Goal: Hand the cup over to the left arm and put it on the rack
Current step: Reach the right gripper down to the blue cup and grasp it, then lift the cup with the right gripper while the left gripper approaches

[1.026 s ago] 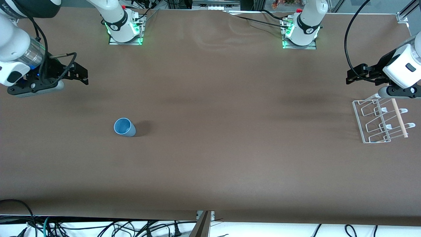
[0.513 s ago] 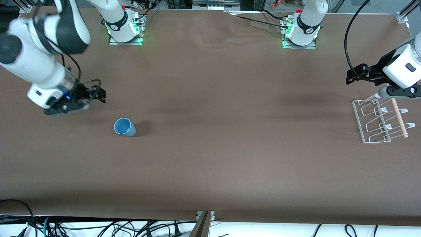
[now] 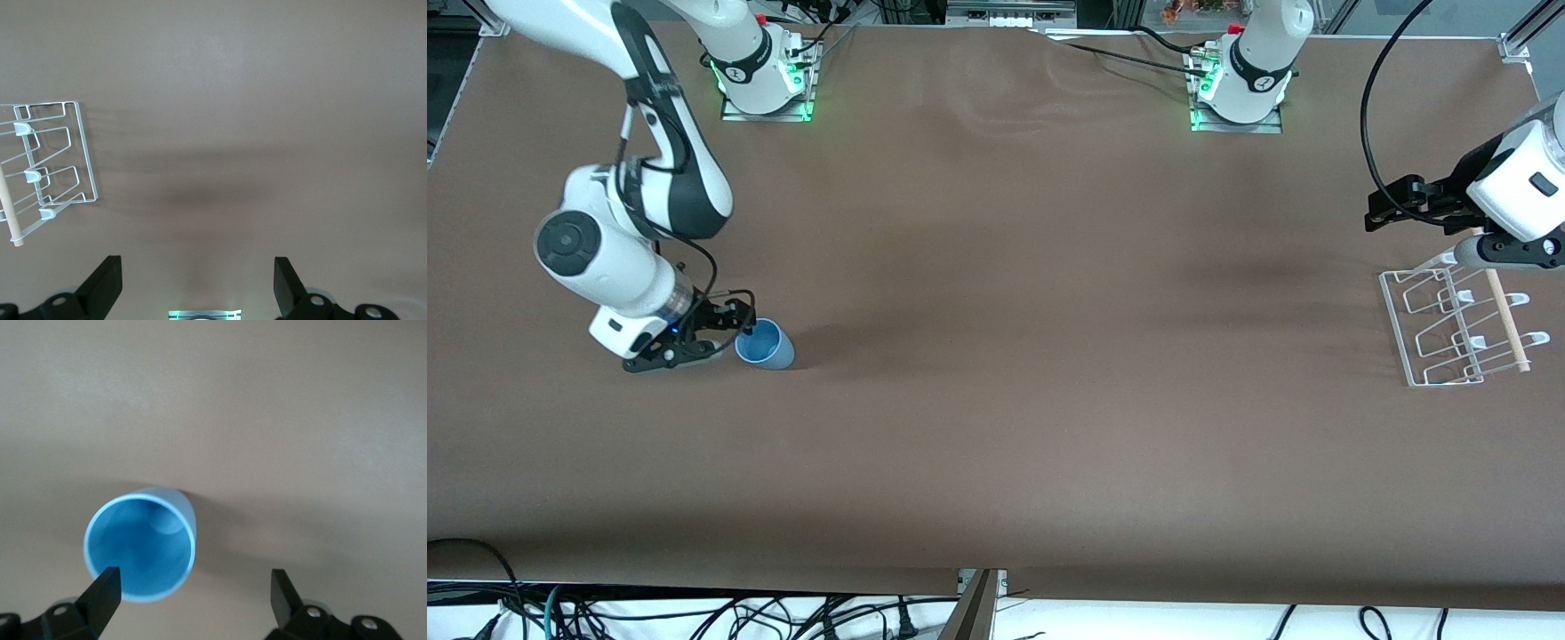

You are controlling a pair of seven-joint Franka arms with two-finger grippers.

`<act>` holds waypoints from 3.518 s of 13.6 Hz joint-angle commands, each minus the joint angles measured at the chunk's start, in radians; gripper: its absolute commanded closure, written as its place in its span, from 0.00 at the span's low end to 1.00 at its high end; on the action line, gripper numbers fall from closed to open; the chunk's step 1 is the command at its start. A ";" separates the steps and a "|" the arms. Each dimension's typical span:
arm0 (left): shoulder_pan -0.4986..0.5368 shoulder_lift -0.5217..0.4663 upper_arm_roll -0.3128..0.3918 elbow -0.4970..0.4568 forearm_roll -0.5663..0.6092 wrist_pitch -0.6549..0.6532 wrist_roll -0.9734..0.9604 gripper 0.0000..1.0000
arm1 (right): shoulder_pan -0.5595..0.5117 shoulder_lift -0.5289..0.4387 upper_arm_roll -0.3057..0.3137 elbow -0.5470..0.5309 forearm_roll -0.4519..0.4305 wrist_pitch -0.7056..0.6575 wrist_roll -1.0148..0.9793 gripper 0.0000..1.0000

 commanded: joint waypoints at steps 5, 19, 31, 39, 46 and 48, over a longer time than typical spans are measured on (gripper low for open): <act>-0.010 0.020 -0.002 0.041 0.007 -0.019 -0.008 0.00 | -0.004 0.096 0.013 0.008 -0.005 0.110 0.012 0.14; -0.010 0.021 0.003 0.010 -0.067 -0.025 0.012 0.00 | 0.066 0.111 0.094 0.277 0.161 -0.217 0.237 1.00; -0.013 0.094 -0.032 -0.119 -0.341 0.118 0.936 0.00 | 0.411 0.281 0.109 0.648 0.662 -0.121 1.067 1.00; -0.015 0.127 -0.104 -0.274 -0.457 0.403 1.430 0.00 | 0.536 0.321 0.111 0.666 0.984 0.162 1.231 1.00; -0.016 0.146 -0.160 -0.249 -0.363 0.572 1.606 0.00 | 0.539 0.308 0.109 0.708 1.014 0.165 1.420 1.00; -0.016 0.158 -0.174 -0.207 -0.358 0.573 1.604 0.00 | 0.539 0.306 0.109 0.735 1.014 0.165 1.435 1.00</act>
